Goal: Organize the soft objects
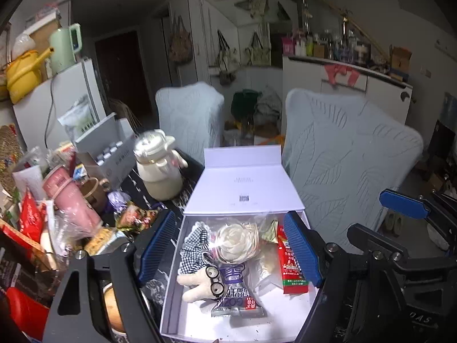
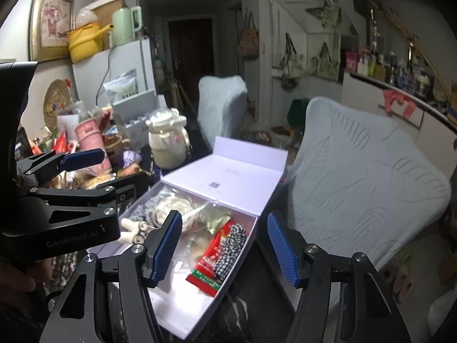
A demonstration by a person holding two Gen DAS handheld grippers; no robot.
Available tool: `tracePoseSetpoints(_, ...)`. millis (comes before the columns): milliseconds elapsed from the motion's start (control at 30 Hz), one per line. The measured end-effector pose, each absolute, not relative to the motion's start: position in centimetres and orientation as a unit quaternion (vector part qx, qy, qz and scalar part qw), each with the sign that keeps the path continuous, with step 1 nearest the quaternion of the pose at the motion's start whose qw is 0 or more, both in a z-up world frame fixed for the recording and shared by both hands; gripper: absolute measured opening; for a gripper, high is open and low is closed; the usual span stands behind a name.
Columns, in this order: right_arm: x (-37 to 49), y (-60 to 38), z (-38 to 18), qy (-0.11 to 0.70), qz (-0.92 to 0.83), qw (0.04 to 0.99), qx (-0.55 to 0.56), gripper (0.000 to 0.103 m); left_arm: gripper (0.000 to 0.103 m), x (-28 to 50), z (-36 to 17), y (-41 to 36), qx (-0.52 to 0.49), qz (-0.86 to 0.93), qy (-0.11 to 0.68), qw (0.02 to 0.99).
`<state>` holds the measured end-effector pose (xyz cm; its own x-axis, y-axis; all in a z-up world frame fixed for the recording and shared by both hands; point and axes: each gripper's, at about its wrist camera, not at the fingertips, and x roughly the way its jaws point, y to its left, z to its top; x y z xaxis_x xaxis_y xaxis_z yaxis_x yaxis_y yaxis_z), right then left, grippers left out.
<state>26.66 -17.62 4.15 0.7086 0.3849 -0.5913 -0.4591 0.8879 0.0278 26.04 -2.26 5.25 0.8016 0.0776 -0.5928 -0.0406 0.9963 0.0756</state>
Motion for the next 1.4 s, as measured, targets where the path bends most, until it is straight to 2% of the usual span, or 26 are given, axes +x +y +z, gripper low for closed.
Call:
tracePoseSetpoints(500, 18.4, -18.7, 9.9, 0.229, 0.227, 0.945, -0.061, 0.073, 0.079, 17.5, 10.0, -3.0, 0.030, 0.031, 0.251, 0.967)
tracePoseSetpoints(633, 16.3, -18.9, 10.7, 0.216, 0.222, 0.949, -0.064, 0.074, 0.085, 15.0, 10.4, -2.9, 0.028, 0.032, 0.236, 0.971)
tracePoseSetpoints(733, 14.7, -19.1, 11.0, 0.207, 0.222, 0.951, -0.062, 0.077, 0.097, 13.2, 10.7, -3.0, 0.028, 0.034, 0.228, 0.973)
tracePoseSetpoints(867, 12.8, -19.3, 11.0, 0.204, 0.220, 0.952, -0.060, 0.082, 0.099, 10.8, 11.0, -3.0, 0.025, 0.040, 0.215, 0.976)
tracePoseSetpoints(1400, 8.5, -20.2, 7.8, 0.243, 0.217, 0.945, -0.025, 0.082, 0.100, 5.5, 7.9, -2.4, -0.001, 0.029, 0.251, 0.968)
